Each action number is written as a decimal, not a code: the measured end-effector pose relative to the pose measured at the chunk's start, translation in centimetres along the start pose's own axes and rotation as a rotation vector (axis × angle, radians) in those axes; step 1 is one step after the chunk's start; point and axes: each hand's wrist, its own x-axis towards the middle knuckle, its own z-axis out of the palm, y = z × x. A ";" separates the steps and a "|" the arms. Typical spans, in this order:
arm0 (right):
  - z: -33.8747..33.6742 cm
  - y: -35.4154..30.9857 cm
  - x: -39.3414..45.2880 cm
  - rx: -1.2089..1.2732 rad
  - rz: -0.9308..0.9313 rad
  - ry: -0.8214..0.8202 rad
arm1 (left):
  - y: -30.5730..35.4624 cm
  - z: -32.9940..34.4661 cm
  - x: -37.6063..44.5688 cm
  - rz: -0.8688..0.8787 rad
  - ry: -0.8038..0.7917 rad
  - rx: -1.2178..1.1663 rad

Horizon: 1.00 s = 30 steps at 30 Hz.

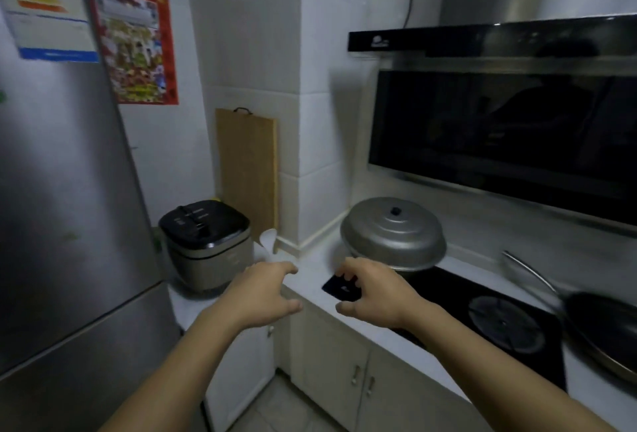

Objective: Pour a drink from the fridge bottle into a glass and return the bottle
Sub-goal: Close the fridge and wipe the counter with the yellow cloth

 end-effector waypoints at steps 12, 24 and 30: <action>-5.9 15.6 -12.4 -0.045 0.233 0.072 | 18.5 7.3 4.3 0.279 -0.060 -0.037; -10.3 26.2 -23.1 -0.098 0.571 0.184 | 34.6 12.2 9.3 0.587 -0.191 -0.017; -11.8 30.2 -26.5 -0.092 0.754 0.255 | 41.5 14.8 12.7 0.773 -0.241 0.011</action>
